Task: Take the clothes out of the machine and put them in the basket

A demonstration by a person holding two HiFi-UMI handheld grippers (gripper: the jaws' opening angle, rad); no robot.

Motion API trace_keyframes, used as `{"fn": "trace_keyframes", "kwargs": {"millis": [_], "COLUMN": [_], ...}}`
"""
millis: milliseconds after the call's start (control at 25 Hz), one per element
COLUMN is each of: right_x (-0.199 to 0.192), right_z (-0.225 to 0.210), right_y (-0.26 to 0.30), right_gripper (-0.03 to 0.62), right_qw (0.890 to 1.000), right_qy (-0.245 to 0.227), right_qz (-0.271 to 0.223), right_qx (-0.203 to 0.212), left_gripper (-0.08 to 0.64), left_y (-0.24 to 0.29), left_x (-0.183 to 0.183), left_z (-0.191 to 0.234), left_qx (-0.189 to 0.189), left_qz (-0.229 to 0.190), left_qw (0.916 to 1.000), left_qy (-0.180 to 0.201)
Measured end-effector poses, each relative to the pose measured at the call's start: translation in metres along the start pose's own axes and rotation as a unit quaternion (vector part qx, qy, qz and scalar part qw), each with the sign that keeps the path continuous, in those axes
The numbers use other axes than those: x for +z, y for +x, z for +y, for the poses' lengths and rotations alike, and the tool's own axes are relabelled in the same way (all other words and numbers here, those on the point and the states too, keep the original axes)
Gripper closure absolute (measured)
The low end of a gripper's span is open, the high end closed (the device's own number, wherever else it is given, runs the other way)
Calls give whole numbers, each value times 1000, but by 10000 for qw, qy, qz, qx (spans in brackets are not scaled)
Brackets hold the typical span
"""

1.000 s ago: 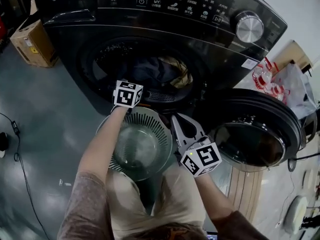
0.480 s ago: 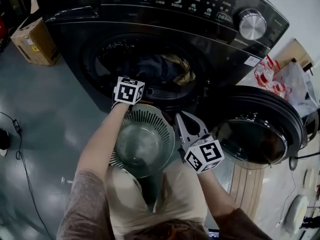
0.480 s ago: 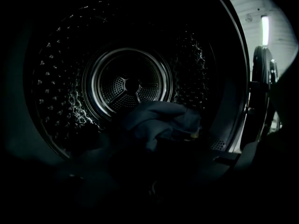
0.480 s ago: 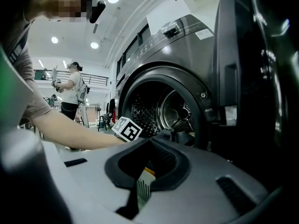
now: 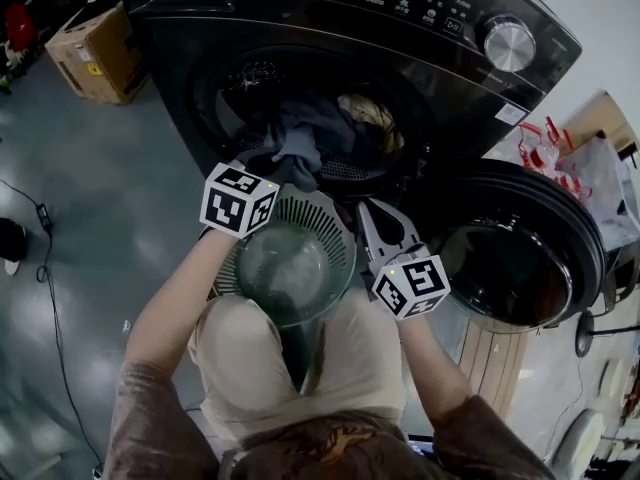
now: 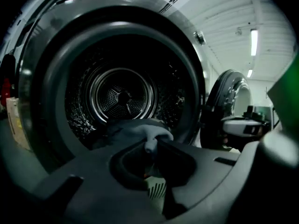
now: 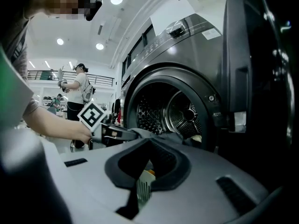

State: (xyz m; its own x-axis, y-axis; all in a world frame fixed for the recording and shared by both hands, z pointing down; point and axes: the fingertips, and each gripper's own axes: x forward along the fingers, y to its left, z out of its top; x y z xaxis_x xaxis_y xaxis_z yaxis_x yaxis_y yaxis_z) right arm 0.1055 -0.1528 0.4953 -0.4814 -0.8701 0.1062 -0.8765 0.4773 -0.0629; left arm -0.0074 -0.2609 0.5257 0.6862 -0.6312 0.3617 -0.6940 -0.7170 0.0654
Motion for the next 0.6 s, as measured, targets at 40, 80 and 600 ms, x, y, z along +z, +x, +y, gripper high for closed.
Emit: {"fn": "trace_keyframes", "kwargs": {"millis": [40,80,600], "right_x": [0,0,-4], "right_z": [0,1,26], "right_y": [1,2,25], "right_gripper": [595,595,595], "right_qw": [10000,10000,9992], "right_qy": [-16,-23,-2], "right_qz": [7,9,8], "right_qx": [23,48,393], "left_gripper": [531,531,485], "left_y": [-12,-24,-100], "left_x": [-1,-3,-19], "left_z": [-6,-11,-43], "left_qx": [-26,-40,-132], "left_qz": [-8,3,76], "left_qw": [10000,10000,9998], "left_qy": [22,50,108]}}
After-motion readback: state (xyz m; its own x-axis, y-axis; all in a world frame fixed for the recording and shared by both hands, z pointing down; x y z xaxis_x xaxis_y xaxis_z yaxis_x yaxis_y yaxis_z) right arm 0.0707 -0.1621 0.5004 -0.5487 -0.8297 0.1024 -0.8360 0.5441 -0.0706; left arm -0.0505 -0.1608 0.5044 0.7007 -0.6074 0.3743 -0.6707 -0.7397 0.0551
